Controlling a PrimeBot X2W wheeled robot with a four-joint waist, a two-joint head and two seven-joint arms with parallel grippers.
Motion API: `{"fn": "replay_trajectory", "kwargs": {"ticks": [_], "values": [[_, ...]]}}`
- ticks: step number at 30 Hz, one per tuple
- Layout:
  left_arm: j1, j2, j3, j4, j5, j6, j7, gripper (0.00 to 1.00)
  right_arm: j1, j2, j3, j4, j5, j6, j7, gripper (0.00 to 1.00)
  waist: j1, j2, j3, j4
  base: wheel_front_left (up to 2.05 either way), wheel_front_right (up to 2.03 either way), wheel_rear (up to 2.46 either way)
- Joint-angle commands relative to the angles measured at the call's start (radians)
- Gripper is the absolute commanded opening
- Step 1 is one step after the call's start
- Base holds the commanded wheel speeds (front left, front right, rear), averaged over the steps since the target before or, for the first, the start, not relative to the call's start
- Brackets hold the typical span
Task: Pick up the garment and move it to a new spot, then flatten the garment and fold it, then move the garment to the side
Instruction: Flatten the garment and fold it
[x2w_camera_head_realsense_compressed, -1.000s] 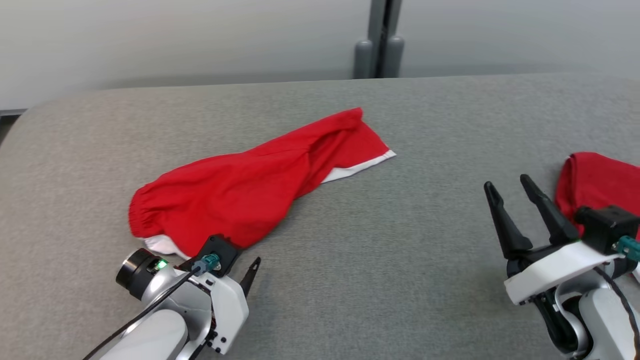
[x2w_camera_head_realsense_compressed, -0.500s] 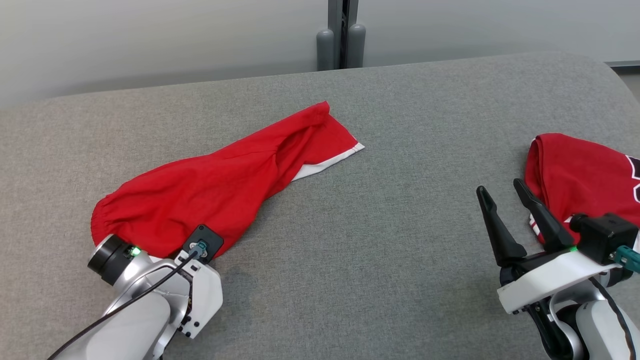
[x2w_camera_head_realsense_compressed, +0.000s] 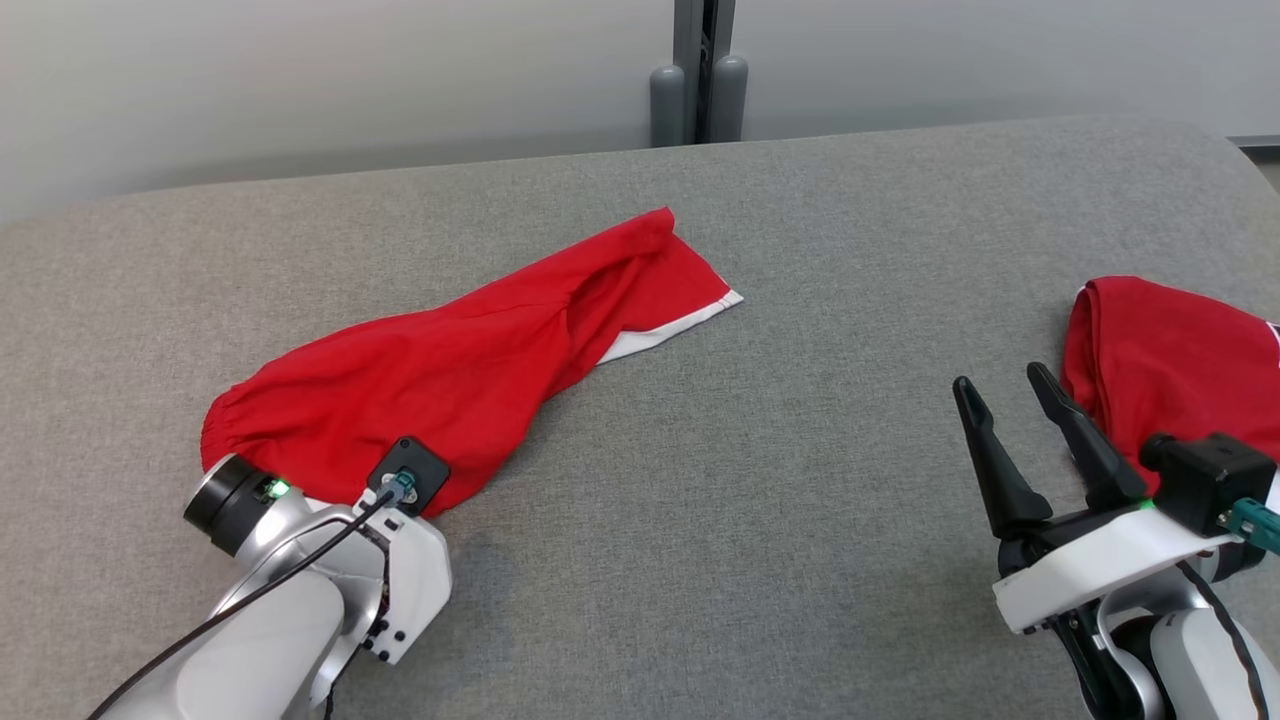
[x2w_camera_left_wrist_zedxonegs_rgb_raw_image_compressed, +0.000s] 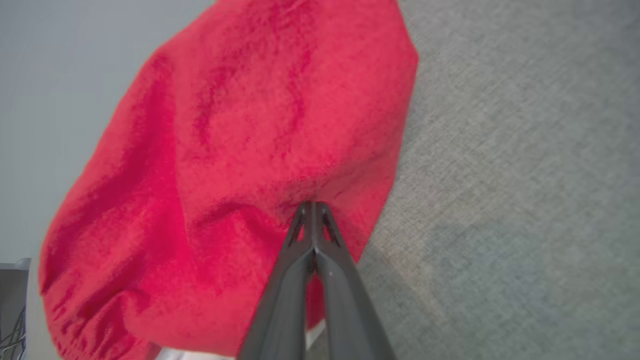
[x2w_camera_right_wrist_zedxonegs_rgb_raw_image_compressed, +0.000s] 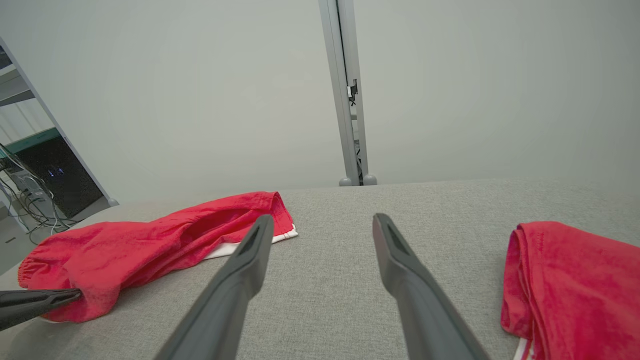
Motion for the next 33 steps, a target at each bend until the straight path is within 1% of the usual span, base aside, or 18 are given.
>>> {"fn": "replay_trajectory", "kwargs": {"ticks": [1,8,9,10,15,19,21,23,26,28,29,30,31,32,33], "values": [[-0.019,0.001,0.008,-0.012,-0.006,0.008,-0.006,0.0,0.011,-0.002,-0.005,-0.001,-0.004,0.0,-0.001,1.0,0.0,0.0,-0.002,0.002,0.0,0.0,0.0],[-0.009,0.009,0.033,-0.105,-0.027,0.039,-0.022,0.0,0.018,0.004,-0.007,0.003,-0.005,0.0,-0.001,1.0,0.0,0.0,-0.007,0.006,0.0,0.0,0.0],[-0.004,0.01,0.032,-0.12,-0.032,0.042,-0.019,0.43,0.019,0.005,-0.008,0.002,-0.006,0.0,0.0,1.0,0.0,0.0,-0.007,0.005,0.0,0.0,0.0],[0.002,0.008,0.034,-0.135,-0.038,0.041,-0.016,1.0,0.019,0.006,-0.007,0.002,-0.007,0.0,0.001,1.0,0.0,0.0,-0.006,0.004,0.0,0.0,0.0],[0.0,-0.001,0.014,-0.193,-0.031,0.038,0.008,1.0,0.01,0.01,0.002,0.0,-0.006,0.0,0.002,1.0,0.0,0.0,0.006,-0.011,0.0,0.0,0.0],[-0.031,-0.017,-0.01,-0.187,-0.012,0.039,0.035,1.0,-0.003,0.013,0.012,0.006,-0.001,0.0,-0.003,1.0,0.0,0.0,0.019,-0.029,0.0,0.0,0.0],[-0.039,-0.022,-0.021,-0.157,-0.002,0.044,0.054,1.0,-0.01,0.013,0.017,0.01,0.001,0.0,-0.005,1.0,0.0,0.0,0.025,-0.039,0.0,0.0,0.0],[-0.054,-0.028,-0.033,-0.115,0.021,0.061,0.072,1.0,-0.015,0.013,0.02,0.014,0.002,0.0,-0.009,1.0,0.0,0.0,0.029,-0.047,0.0,0.0,0.0],[-0.081,-0.038,-0.047,-0.059,0.051,0.08,0.072,1.0,-0.019,0.013,0.023,0.02,0.0,0.0,-0.012,1.0,0.0,0.0,0.03,-0.057,0.0,0.0,0.0],[-0.087,-0.042,-0.051,-0.03,0.055,0.081,0.065,1.0,-0.019,0.013,0.023,0.024,-0.002,0.0,-0.013,1.0,0.0,0.0,0.028,-0.06,0.0,0.0,0.0],[-0.089,-0.044,-0.049,-0.021,0.052,0.08,0.059,0.9,-0.019,0.012,0.022,0.025,-0.003,0.0,-0.014,1.0,0.0,0.0,0.027,-0.061,0.0,0.0,0.0],[-0.092,-0.045,-0.044,-0.019,0.045,0.077,0.051,0.5,-0.017,0.011,0.021,0.027,-0.003,0.0,-0.016,1.0,0.0,0.0,0.026,-0.061,0.0,0.0,0.0],[-0.094,-0.047,-0.038,-0.022,0.037,0.076,0.042,0.17,-0.015,0.011,0.021,0.028,-0.004,0.0,-0.017,1.0,0.0,0.0,0.024,-0.061,0.0,0.0,0.0],[-0.098,-0.044,-0.034,-0.026,0.033,0.075,0.039,0.0,-0.012,0.01,0.019,0.029,-0.005,0.0,-0.017,1.0,0.0,0.0,0.022,-0.06,0.0,0.0,0.0],[-0.101,-0.039,-0.03,-0.032,0.03,0.076,0.039,0.0,-0.008,0.01,0.015,0.03,-0.005,0.0,-0.018,1.0,0.0,0.0,0.02,-0.058,0.0,0.0,0.0]]}}
